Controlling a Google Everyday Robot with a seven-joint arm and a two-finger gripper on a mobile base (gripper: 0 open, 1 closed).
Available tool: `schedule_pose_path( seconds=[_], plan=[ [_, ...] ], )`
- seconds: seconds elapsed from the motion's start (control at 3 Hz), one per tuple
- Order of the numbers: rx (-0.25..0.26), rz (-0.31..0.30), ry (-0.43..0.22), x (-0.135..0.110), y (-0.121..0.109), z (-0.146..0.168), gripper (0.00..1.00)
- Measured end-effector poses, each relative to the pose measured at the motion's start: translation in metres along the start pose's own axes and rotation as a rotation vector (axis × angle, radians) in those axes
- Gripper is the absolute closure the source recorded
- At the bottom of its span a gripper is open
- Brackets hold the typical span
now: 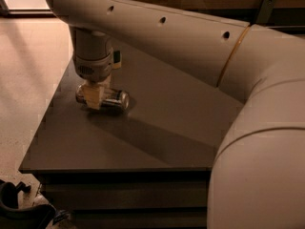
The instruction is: Place redbull can upright
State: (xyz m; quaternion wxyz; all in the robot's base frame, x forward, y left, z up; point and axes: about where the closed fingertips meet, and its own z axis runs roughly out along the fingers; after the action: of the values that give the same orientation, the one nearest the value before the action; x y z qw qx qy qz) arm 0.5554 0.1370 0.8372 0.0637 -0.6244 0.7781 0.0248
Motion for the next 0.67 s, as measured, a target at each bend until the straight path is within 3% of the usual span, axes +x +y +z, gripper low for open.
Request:
schedule_pose_path(
  seconds=[0.67],
  plan=[
    [0.043, -0.052, -0.314, 0.013, -0.018, -0.046, 1.00]
  ],
)
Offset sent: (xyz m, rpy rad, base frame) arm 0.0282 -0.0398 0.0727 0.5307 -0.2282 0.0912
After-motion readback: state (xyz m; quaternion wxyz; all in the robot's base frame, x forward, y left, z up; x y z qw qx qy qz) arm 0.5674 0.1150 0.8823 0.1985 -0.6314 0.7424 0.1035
